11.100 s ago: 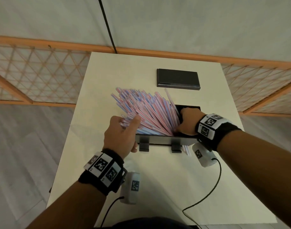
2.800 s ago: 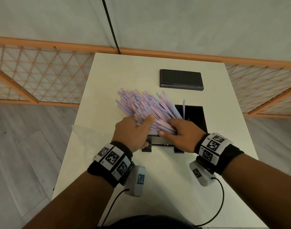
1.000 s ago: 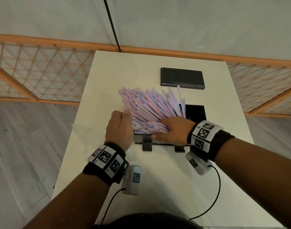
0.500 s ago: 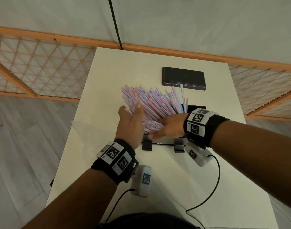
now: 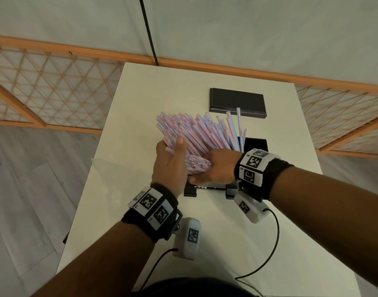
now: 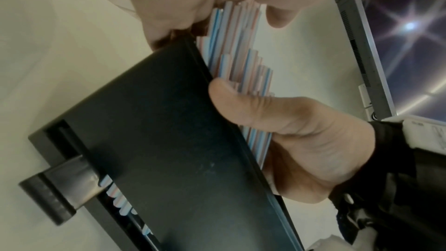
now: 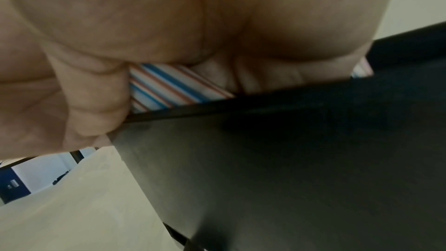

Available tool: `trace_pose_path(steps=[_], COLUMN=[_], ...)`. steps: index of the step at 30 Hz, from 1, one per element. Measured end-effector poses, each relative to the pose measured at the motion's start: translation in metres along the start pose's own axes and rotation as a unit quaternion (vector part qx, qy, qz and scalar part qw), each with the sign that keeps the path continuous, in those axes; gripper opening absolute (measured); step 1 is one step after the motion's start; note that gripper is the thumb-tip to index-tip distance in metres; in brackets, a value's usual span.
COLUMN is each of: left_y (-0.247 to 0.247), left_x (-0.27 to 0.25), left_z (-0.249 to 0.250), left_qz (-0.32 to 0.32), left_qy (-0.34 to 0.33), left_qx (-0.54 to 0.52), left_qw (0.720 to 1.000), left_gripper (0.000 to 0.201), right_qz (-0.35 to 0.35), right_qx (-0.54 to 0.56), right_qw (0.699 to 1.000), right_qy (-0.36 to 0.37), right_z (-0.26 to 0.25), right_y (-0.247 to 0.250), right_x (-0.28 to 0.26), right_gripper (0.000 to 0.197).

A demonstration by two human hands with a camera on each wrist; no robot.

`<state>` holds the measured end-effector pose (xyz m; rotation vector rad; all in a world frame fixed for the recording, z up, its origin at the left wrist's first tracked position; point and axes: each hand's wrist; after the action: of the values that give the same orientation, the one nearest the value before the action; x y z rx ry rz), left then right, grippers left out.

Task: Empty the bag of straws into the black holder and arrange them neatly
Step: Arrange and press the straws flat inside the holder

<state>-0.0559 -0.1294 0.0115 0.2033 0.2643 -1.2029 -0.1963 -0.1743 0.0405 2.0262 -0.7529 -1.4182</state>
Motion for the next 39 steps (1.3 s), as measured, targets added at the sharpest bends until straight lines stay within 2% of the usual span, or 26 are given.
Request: trace_pose_path(steps=[3, 5, 8, 9, 12, 16, 17, 20, 25, 30, 33, 35, 37, 39], left_y=[0.002, 0.004, 0.003, 0.003, 0.002, 0.001, 0.002, 0.002, 0.003, 0.006, 0.007, 0.007, 0.009, 0.011], left_x=[-0.002, -0.001, 0.000, 0.001, 0.002, 0.002, 0.002, 0.003, 0.004, 0.002, 0.004, 0.004, 0.006, 0.010], left_z=[-0.001, -0.002, -0.002, -0.002, -0.004, -0.003, -0.002, -0.001, 0.000, -0.001, -0.005, -0.006, -0.008, -0.008], left_qz=[-0.003, -0.002, -0.015, -0.021, -0.036, -0.042, -0.042, -0.047, -0.062, -0.066, -0.073, -0.067, -0.049, -0.031], left_qy=[0.012, 0.019, 0.026, 0.031, 0.039, 0.036, 0.035, 0.032, 0.028, 0.030, 0.029, 0.021, -0.002, -0.028], left_qx=[-0.003, -0.010, -0.005, -0.006, -0.014, -0.016, -0.014, -0.009, 0.010, 0.001, -0.013, -0.020, -0.030, -0.030], left_qw=[1.000, 1.000, 1.000, 0.999, 0.999, 0.998, 0.998, 0.998, 0.998, 0.997, 0.997, 0.997, 0.998, 0.999], left_gripper=[0.059, 0.058, 0.049, 0.050, 0.050, 0.044, 0.044, 0.056, 0.044, 0.060, 0.082, 0.084, 0.078, 0.080], right_qz=[0.025, 0.014, -0.003, -0.004, -0.006, -0.015, -0.014, 0.004, 0.000, 0.005, 0.018, 0.031, 0.045, 0.068], right_qx=[-0.027, -0.027, 0.007, 0.015, 0.012, 0.025, 0.028, 0.039, 0.068, 0.085, 0.118, 0.120, 0.109, 0.053], right_qw=[0.999, 0.999, 1.000, 1.000, 1.000, 1.000, 0.999, 0.999, 0.997, 0.996, 0.990, 0.990, 0.990, 0.993], right_qy=[-0.017, -0.019, -0.006, 0.000, 0.001, -0.011, -0.011, 0.005, 0.027, 0.038, 0.069, 0.073, 0.073, 0.078], right_z=[-0.002, -0.004, -0.006, -0.005, -0.005, -0.005, -0.005, -0.004, -0.003, -0.009, -0.010, -0.010, -0.011, -0.013], right_y=[-0.004, -0.005, -0.006, -0.006, -0.006, -0.005, -0.004, -0.003, -0.002, 0.003, -0.002, -0.003, -0.002, -0.003], right_x=[-0.002, -0.002, 0.004, 0.005, 0.006, 0.006, 0.006, 0.006, 0.000, -0.001, 0.002, 0.003, 0.004, 0.005], right_gripper=[0.060, 0.062, 0.083, 0.082, 0.077, 0.049, 0.052, 0.084, 0.089, 0.076, 0.065, 0.058, 0.054, 0.059])
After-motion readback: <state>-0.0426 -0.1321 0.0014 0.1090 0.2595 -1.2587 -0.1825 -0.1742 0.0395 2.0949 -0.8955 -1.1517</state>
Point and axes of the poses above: each hand's wrist, its own x-axis towards the middle knuckle, its own y-axis out of the back of the hand, z = x × y, and after that the axes turned 4 degrees about z, right-handed
